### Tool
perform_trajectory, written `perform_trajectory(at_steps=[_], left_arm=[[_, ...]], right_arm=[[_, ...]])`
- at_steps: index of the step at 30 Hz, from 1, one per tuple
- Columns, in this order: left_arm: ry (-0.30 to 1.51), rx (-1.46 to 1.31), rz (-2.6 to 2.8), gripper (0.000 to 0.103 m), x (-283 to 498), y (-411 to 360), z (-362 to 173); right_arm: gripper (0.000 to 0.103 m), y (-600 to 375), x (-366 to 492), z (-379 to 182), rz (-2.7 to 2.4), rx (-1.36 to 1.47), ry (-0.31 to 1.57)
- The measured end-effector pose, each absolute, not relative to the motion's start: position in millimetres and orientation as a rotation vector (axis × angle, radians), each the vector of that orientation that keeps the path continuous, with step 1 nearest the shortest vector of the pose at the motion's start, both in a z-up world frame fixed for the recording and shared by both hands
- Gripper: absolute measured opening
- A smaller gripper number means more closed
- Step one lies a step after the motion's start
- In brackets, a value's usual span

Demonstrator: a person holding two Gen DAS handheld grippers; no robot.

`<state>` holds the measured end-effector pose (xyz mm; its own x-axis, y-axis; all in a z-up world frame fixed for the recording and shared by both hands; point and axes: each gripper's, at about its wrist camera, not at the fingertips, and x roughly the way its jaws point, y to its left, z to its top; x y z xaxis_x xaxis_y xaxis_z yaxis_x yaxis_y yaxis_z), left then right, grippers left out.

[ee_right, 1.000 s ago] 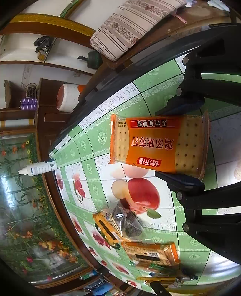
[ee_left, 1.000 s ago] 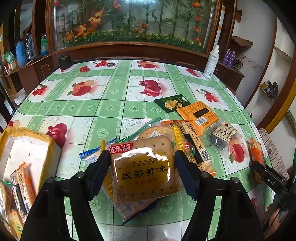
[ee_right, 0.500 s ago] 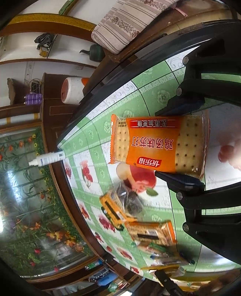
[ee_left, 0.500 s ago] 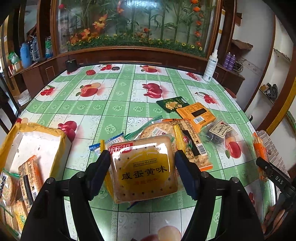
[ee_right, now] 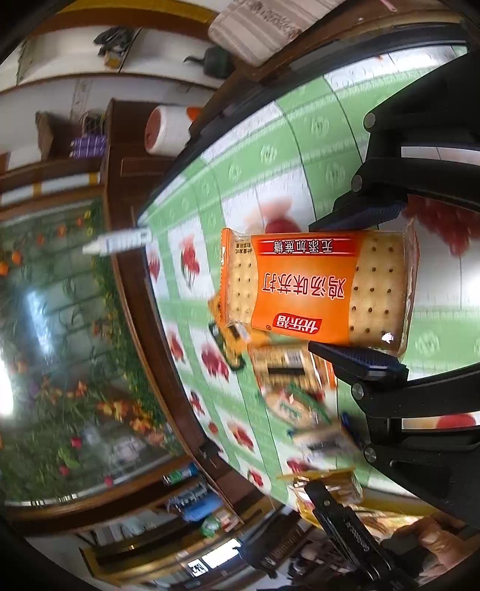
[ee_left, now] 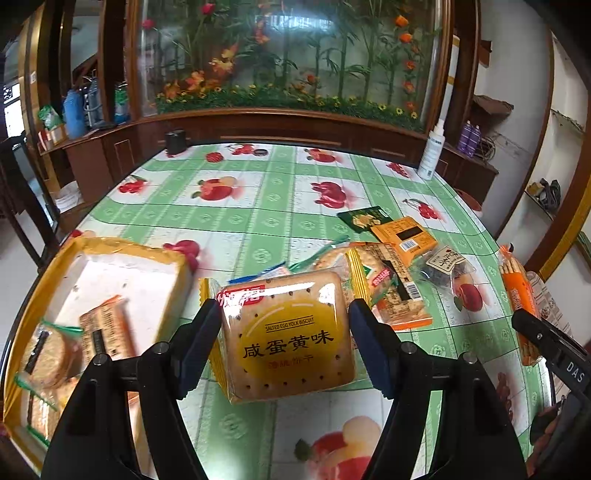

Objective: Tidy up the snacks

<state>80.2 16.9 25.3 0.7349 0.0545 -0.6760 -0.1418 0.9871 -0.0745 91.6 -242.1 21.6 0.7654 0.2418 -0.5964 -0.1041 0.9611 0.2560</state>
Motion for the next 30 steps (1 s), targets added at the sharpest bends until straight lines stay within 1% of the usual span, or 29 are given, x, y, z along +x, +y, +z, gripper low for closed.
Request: perform_trajectory(at_steps=[14,30], left_arm=[[0.701,-0.174,0.203,0.071,36,69,29],[0.703,-0.249,0.34,0.071,2,144,16]], right_arm=[[0.057,-161,67,32,0.376,0.136,0.671],[0.056,-67,52,32,0.557,0.048,0.694]])
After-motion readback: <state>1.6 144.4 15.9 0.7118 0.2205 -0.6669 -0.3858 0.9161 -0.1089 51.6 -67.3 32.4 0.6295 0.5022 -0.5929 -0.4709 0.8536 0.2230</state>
